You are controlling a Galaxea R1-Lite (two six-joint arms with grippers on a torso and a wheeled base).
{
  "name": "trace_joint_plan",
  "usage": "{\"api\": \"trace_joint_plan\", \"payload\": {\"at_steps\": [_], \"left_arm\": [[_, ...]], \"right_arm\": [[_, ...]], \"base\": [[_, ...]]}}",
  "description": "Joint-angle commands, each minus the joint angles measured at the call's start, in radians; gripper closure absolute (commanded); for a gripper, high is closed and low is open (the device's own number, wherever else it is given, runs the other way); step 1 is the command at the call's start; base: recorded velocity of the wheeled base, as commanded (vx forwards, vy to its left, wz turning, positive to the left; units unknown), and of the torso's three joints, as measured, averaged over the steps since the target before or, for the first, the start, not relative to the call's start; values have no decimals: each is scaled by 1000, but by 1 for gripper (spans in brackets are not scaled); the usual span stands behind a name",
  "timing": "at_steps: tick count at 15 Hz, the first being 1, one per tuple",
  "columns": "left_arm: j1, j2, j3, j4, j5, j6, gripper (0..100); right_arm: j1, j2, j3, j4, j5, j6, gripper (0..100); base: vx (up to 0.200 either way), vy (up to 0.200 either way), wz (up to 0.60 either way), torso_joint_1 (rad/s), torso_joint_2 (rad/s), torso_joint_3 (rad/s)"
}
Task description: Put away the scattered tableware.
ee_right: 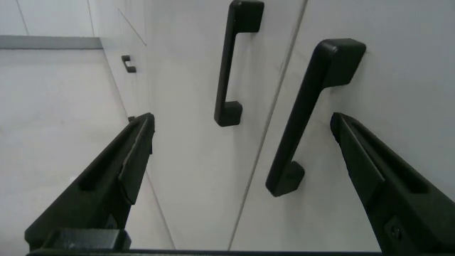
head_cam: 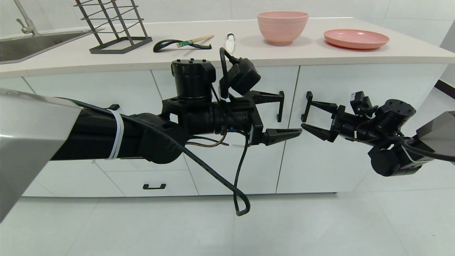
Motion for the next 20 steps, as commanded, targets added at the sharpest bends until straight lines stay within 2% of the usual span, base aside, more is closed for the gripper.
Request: {"api": "trace_joint_plan", "payload": {"at_steps": [1, 2, 3, 6, 10, 14, 17, 20], "left_arm": [[0, 0, -1, -1, 39, -23, 0], [0, 0, -1, -1, 42, -28, 0], [0, -3, -1, -1, 72, -54, 0], [0, 0, 8, 2, 88, -50, 0], [0, 6, 38, -1, 160, -48, 0], [0, 11, 38, -2, 169, -48, 0], [-3, 12, 36, -12, 168, -48, 0], [-15, 14, 38, -16, 168, -48, 0]], "right_arm": [[3, 18, -12, 0, -1, 0, 0], [3, 18, -12, 0, -1, 0, 0], [10, 20, -13, -5, 14, 0, 0], [24, 26, -12, -28, 39, 0, 0], [39, 28, -35, -28, 46, 2, 0], [53, 40, -78, -39, 59, 63, 0], [50, 43, -73, -63, 149, 72, 0], [50, 35, -59, -88, 155, 80, 0]], "base": [[0, 0, 0, 0, 0, 0], [0, 0, 0, 0, 0, 0], [0, 0, 0, 0, 0, 0], [0, 0, 0, 0, 0, 0], [0, 0, 0, 0, 0, 0], [0, 0, 0, 0, 0, 0], [0, 0, 0, 0, 0, 0], [0, 0, 0, 0, 0, 0]]}}
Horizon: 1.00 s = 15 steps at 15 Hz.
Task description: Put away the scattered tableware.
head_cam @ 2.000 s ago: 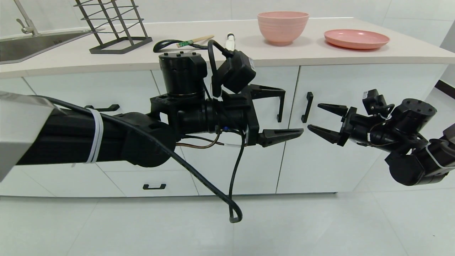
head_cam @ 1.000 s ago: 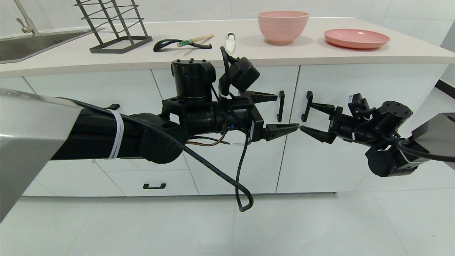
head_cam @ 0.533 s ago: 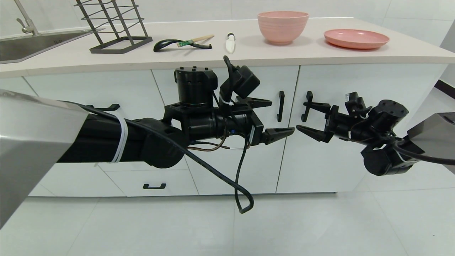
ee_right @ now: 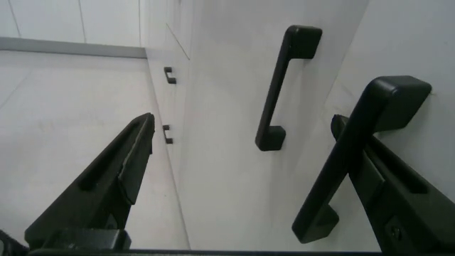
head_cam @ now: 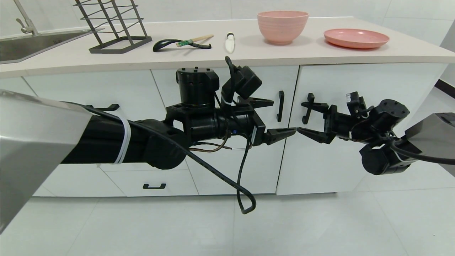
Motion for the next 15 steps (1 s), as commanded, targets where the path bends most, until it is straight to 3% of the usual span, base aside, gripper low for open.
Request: {"api": "trace_joint_plan", "payload": {"at_steps": [1, 3, 11, 12, 15], "left_arm": [[-11, 2, 1, 1, 1, 0, 0], [-20, 2, 1, 1, -1, 0, 0], [-50, 35, -7, -22, -5, -3, 0], [-62, 66, -43, -37, -4, -7, 0], [-88, 140, -132, -90, 12, -12, 0]], "right_arm": [[1, -15, 32, -33, 15, 24, 0], [1, -38, 106, -76, 40, 80, 0], [-18, -204, 329, -76, 183, 83, 0], [-27, -223, 377, -76, 235, 82, 0], [-29, -236, 417, -76, 248, 82, 0]], "base": [[0, 0, 0, 0, 0, 0], [0, 0, 0, 0, 0, 0], [0, 0, 0, 0, 0, 0], [0, 0, 0, 0, 0, 0], [0, 0, 0, 0, 0, 0]]}}
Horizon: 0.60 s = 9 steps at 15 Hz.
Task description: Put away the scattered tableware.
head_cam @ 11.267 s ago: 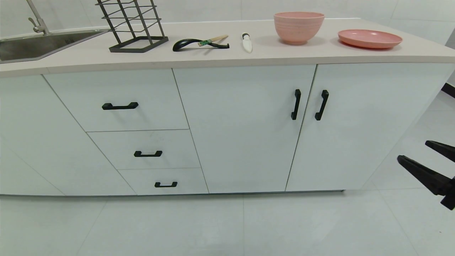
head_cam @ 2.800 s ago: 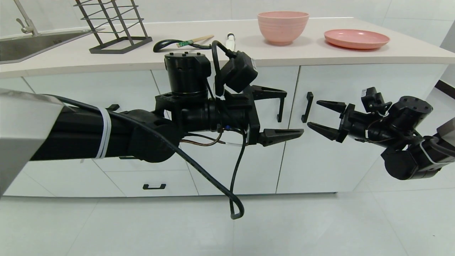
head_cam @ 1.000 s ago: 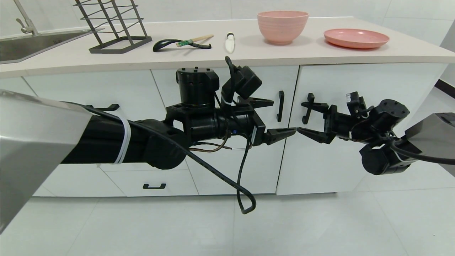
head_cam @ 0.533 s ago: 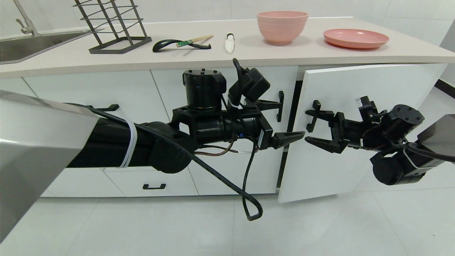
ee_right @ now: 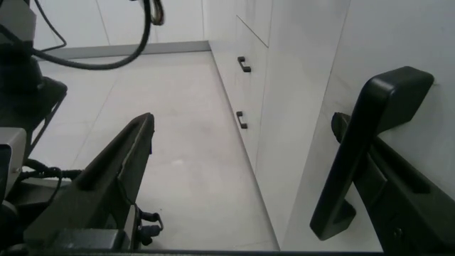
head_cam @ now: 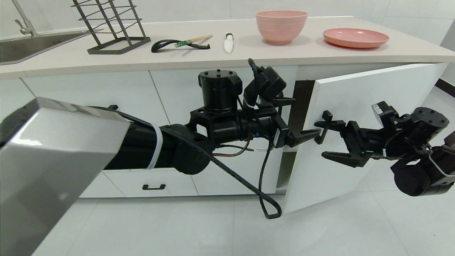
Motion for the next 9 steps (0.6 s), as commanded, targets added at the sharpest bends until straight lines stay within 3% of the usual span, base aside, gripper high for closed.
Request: {"api": "trace_joint_plan", "payload": {"at_steps": [1, 4, 6, 8, 9], "left_arm": [[-32, 88, -70, -51, 39, -42, 0], [-69, 207, -199, -190, 126, -168, 0], [-75, 272, -283, -216, 175, -185, 0], [-78, 295, -312, -224, 174, -197, 0], [-86, 306, -315, -233, 175, -222, 0]], "right_arm": [[0, -22, 14, -2, 6, -1, 0], [0, -23, 14, -2, 6, -3, 0], [0, -23, 14, -2, 6, -3, 0], [0, -23, 15, -2, 6, -3, 0], [0, -25, 15, -2, 6, -3, 0]], "base": [[0, 0, 0, 0, 0, 0], [0, 0, 0, 0, 0, 0], [0, 0, 0, 0, 0, 0], [0, 0, 0, 0, 0, 0], [0, 0, 0, 0, 0, 0]]}}
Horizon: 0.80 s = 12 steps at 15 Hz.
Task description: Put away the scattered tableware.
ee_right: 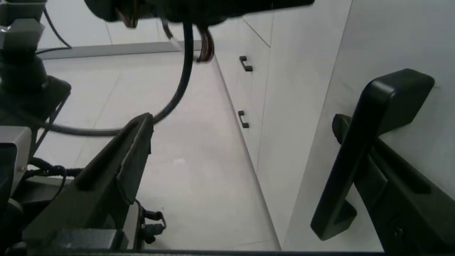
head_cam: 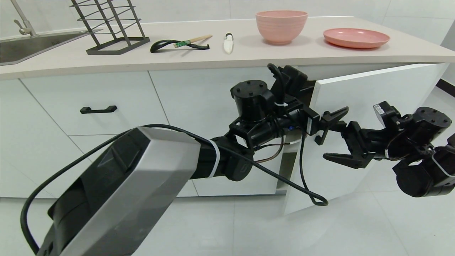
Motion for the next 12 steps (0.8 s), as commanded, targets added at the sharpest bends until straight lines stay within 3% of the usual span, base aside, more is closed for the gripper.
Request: {"api": "trace_joint_plan", "payload": {"at_steps": [1, 5, 12], "left_arm": [[-7, 44, -15, -12, -2, -7, 0], [-59, 50, -13, -86, -93, -9, 0], [-76, 31, -13, -89, -91, -23, 0]], "right_arm": [[0, -7, 0, -3, 0, 0, 0], [-15, 32, -8, -3, -12, -16, 0], [-122, 59, -6, -3, -22, -36, 0]], "base": [[0, 0, 0, 0, 0, 0], [0, 0, 0, 0, 0, 0], [0, 0, 0, 0, 0, 0]]}}
